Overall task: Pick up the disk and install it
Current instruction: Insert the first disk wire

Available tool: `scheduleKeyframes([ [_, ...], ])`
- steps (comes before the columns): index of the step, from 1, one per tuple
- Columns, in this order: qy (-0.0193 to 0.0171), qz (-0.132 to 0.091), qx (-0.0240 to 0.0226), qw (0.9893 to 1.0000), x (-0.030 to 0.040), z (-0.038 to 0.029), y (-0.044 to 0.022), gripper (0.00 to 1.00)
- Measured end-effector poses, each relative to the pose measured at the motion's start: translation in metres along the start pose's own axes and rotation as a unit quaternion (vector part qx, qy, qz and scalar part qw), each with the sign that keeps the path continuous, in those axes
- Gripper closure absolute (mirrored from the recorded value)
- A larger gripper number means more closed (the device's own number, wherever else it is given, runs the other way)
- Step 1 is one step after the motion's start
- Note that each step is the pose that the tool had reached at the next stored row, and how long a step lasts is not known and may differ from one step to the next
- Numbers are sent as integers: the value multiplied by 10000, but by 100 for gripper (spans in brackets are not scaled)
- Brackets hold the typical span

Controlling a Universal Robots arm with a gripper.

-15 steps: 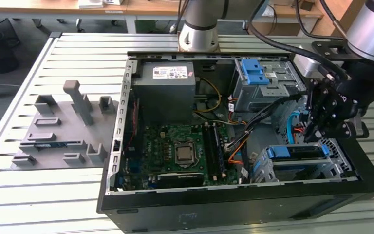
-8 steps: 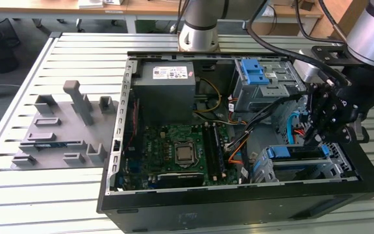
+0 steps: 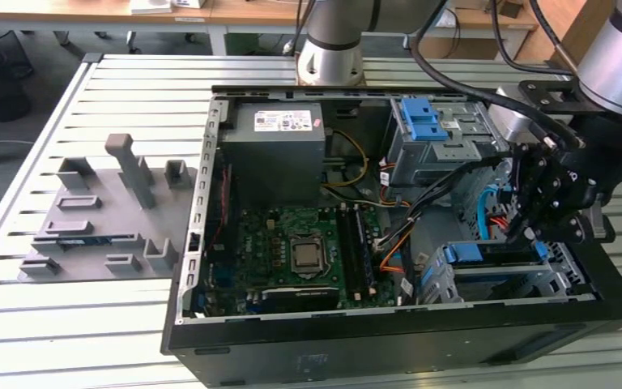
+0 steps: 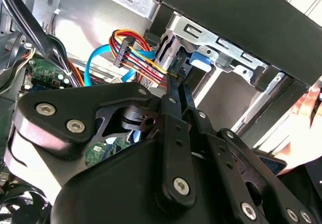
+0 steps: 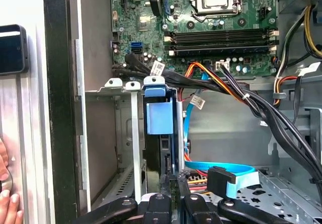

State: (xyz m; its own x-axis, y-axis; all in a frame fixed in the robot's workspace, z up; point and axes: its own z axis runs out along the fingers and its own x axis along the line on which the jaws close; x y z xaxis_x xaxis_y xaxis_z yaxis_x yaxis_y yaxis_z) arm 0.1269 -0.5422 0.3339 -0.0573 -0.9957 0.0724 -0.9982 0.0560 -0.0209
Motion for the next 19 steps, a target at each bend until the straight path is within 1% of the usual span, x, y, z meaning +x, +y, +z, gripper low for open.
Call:
scheduleKeyframes([
  [11, 0, 24, -2, 10000, 23, 18, 0, 83],
  [19, -3, 27, -4, 10000, 26, 31, 0, 83],
])
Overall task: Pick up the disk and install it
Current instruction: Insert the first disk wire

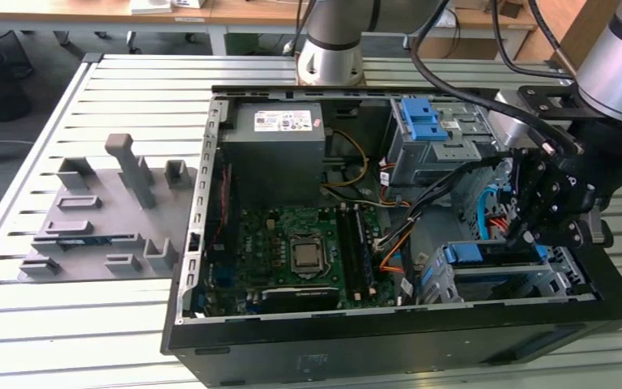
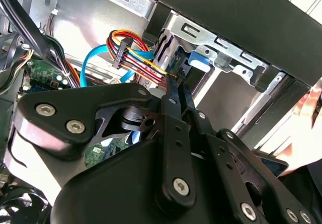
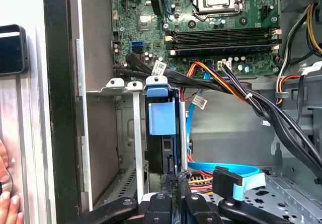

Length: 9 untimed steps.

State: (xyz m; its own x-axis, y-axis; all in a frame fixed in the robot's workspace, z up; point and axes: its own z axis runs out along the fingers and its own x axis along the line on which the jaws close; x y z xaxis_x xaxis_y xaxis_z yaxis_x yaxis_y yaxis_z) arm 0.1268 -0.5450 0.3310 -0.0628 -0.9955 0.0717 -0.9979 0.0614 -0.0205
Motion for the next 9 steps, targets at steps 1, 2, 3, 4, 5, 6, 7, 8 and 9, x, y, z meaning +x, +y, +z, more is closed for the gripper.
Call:
scheduleKeyframes([
  [1, 0, 0, -1, 10000, 0, 3, 0, 83],
  [2, -1, 0, -2, 10000, 0, 7, 0, 83],
  [3, -3, 0, -3, 10000, 0, 12, 0, 83],
  [4, -3, 0, -3, 10000, 0, 16, 0, 83],
  [5, -4, 0, -4, 10000, 1, 22, 0, 83],
  [6, -6, 0, -5, 10000, 1, 28, 0, 83],
  [7, -6, 0, -5, 10000, 2, 33, 0, 83],
  [8, -5, 0, -5, 10000, 3, 37, 0, 83],
  [9, -6, 0, -5, 10000, 4, 39, 0, 83],
])
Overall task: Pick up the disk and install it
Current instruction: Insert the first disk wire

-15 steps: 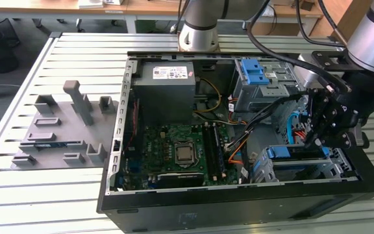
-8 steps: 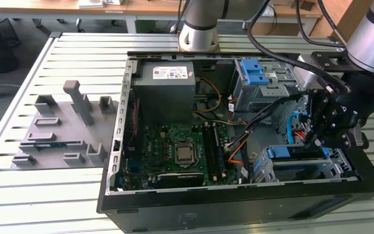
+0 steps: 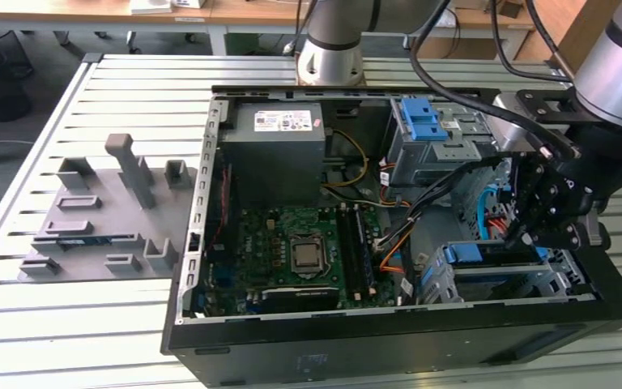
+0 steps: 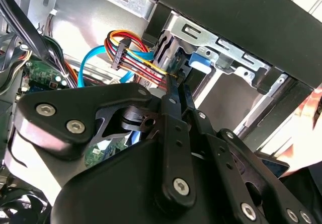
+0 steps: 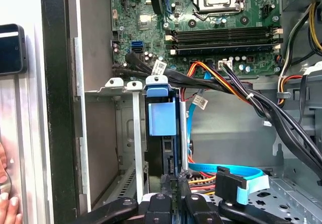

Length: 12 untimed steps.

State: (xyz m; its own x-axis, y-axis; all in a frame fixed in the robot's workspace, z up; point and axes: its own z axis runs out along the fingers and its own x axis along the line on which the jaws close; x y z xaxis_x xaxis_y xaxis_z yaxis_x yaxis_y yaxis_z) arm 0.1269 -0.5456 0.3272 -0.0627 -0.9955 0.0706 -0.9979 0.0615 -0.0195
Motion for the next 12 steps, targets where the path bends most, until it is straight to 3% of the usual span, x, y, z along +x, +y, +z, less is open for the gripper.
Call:
scheduleKeyframes([
  [7, -6, 1, -1, 10000, 1, 0, 1, 82],
  [8, -10, 1, -2, 10000, 1, -8, 1, 82],
  [9, -9, 1, -1, 10000, 2, -24, 0, 76],
  [12, -5, 0, 0, 10000, 5, -71, -1, 76],
])
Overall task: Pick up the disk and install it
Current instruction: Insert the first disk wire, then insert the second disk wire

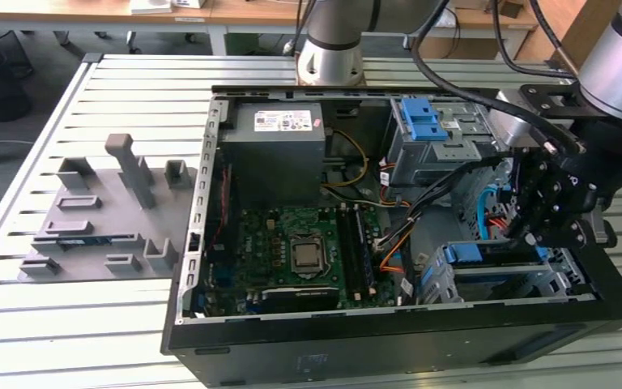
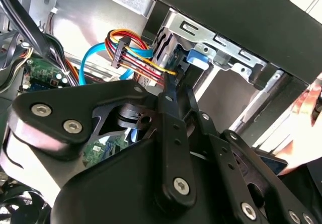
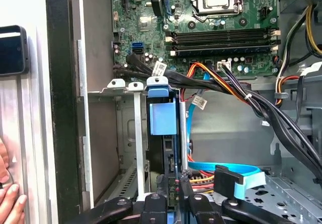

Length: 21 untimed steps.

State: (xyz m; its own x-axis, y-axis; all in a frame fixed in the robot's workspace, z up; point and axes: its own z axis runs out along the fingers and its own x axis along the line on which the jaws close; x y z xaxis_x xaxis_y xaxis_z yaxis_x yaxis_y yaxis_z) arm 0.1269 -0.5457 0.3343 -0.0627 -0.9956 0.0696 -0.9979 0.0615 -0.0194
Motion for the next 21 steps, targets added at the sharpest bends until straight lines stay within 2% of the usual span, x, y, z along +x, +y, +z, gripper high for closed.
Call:
scheduleKeyframes([
  [3, 1, 0, 0, 10000, 3, -43, -1, 76],
  [6, -1, 0, 0, 10000, 3, -46, -1, 77],
  [8, 1, 0, 0, 10000, 3, -49, -1, 89],
  [21, 1, 0, 0, 10000, 5, -68, -1, 89],
])
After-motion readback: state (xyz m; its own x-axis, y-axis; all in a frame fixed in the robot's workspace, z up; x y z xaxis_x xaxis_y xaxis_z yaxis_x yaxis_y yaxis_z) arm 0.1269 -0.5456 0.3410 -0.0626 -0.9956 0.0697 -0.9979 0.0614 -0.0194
